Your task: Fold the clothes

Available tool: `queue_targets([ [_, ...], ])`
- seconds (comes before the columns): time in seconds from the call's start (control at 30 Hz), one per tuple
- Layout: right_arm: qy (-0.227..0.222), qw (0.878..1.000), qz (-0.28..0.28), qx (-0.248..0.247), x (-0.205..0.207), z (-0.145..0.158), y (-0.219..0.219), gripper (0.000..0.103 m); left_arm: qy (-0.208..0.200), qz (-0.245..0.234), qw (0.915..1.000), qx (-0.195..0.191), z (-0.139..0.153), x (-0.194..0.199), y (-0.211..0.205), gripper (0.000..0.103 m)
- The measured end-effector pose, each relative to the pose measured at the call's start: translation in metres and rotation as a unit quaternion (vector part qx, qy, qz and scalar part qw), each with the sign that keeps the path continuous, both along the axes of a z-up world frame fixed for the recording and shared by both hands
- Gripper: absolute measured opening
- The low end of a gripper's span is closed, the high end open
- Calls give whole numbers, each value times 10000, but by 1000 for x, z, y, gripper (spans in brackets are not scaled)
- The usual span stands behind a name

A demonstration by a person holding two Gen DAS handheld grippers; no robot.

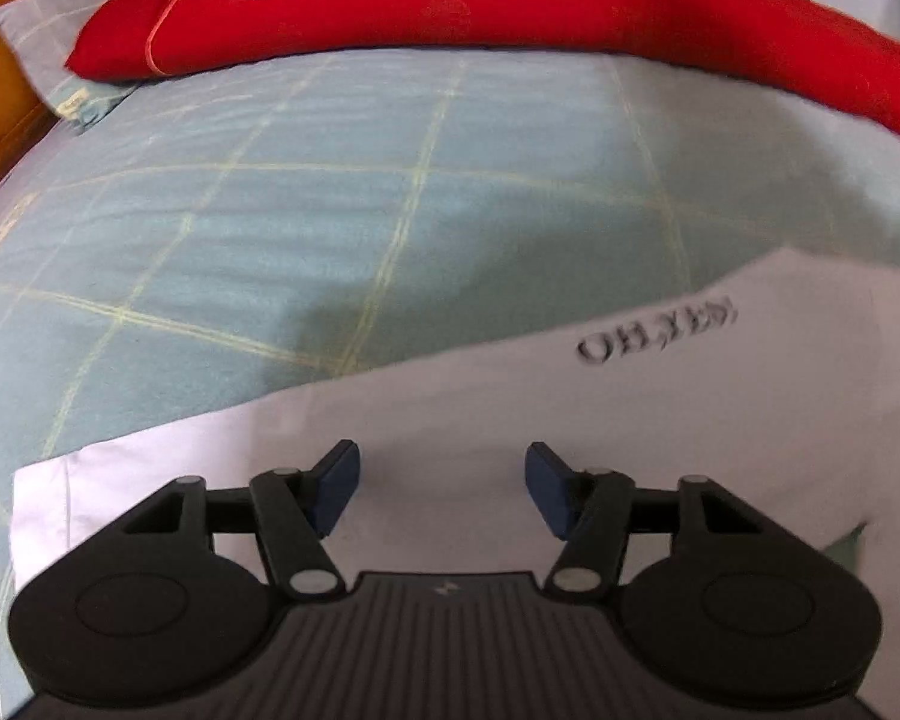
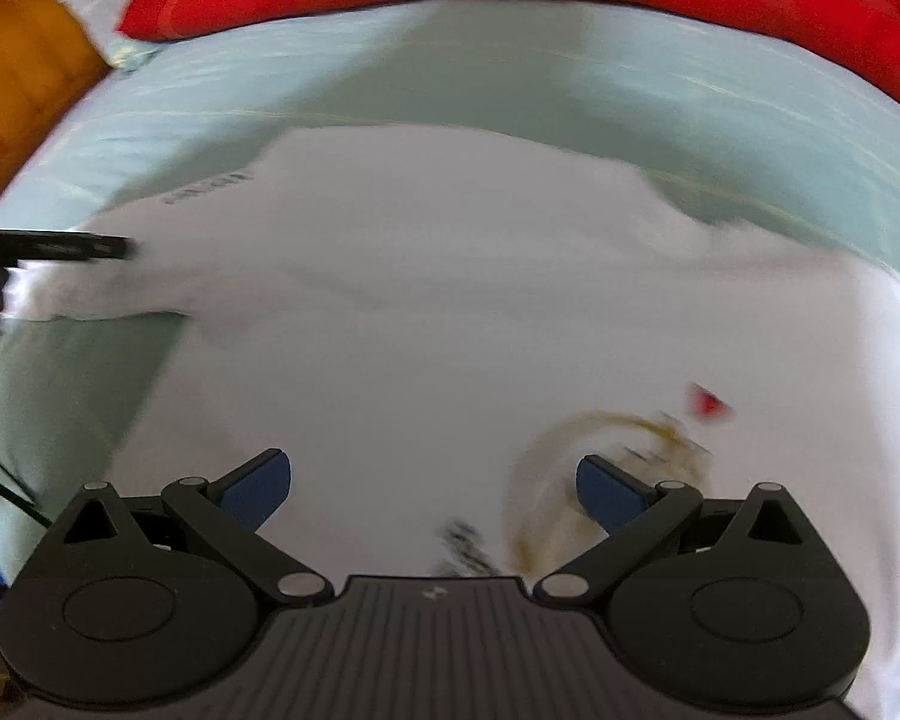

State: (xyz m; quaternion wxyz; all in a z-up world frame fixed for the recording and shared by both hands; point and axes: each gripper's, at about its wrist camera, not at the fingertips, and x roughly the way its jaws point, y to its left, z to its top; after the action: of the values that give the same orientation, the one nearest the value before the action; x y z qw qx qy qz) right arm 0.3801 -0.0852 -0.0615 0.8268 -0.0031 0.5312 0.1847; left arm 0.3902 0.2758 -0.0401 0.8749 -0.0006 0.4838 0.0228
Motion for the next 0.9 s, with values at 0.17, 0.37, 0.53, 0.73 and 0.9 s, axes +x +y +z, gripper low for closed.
queue_targets([
  [0.17,-415,9975,-545,-192,0,2,-50,103,-364,-987,9894,-997,31,6,-81,60],
  [0.37,-823,9956,-324,-311,11,-5,-91,103,84,-2196,9450,-2422,15,24,-202,60],
  [0.53,-610,9966,-350,-440,-2,-24,-130,103,434,-2483,9465,-2013,-29,43,-268,59],
  [0.73,-427,9975,-450,-353,-37,-29,-186,103,46,-1810,9781,-1027,-20,60,-272,50],
  [0.9,-370,9989,-277,59,-49,-12,-192,103,6,-1667,9818,-913,7,32,-290,54],
])
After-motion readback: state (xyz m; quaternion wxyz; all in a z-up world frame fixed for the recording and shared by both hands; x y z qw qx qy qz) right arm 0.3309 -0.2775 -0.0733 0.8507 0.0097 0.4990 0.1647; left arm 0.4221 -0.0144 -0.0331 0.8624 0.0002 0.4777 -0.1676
